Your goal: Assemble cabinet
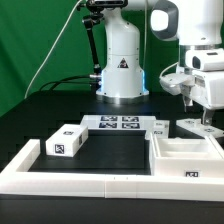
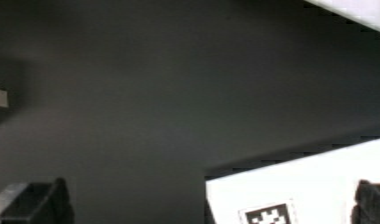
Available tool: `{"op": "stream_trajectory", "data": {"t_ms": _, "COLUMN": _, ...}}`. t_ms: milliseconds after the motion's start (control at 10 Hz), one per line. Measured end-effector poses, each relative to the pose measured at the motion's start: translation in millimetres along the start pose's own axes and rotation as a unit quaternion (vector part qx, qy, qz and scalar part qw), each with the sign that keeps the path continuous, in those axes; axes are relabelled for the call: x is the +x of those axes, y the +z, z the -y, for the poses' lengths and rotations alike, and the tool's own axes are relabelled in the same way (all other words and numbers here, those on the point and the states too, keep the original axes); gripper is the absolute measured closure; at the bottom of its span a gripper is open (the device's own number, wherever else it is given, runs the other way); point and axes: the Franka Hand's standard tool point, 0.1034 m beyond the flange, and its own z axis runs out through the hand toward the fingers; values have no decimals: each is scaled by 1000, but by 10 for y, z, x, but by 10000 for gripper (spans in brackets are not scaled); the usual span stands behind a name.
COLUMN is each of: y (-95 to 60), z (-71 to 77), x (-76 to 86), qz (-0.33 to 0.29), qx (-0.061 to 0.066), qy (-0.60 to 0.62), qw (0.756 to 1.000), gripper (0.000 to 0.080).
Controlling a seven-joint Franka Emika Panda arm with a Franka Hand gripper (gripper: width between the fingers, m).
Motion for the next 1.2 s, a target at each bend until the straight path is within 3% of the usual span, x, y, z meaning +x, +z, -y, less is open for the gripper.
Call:
{"op": "stream_trajectory", "data": {"t_ms": 200, "y": -5, "z": 16, "x": 19, "qz": -4, "qx": -6, "qy": -43, "qw": 999, "gripper": 2}}
{"op": "stream_trajectory", "data": {"t_ms": 400, "y": 57, "z": 142, "x": 101, "qz": -17, "qx": -20, "qy": -75, "qw": 997, "gripper": 2}}
{"op": "stream_trajectory", "data": {"t_ms": 600, "y": 121, "z": 252, "x": 131, "qz": -19, "qx": -11, "qy": -85, "qw": 996, "gripper": 2}}
{"op": "stream_trajectory", "data": {"t_ms": 1000, "y": 127, "z": 253, "x": 82, "qz": -16, "qx": -4, "qy": -81, "qw": 997, "gripper": 2}}
{"op": "stream_trajectory", "data": {"t_ms": 1200, "y": 181, "z": 401, "x": 205, "qz": -26, "qx": -5, "qy": -91, "qw": 996, "gripper": 2}}
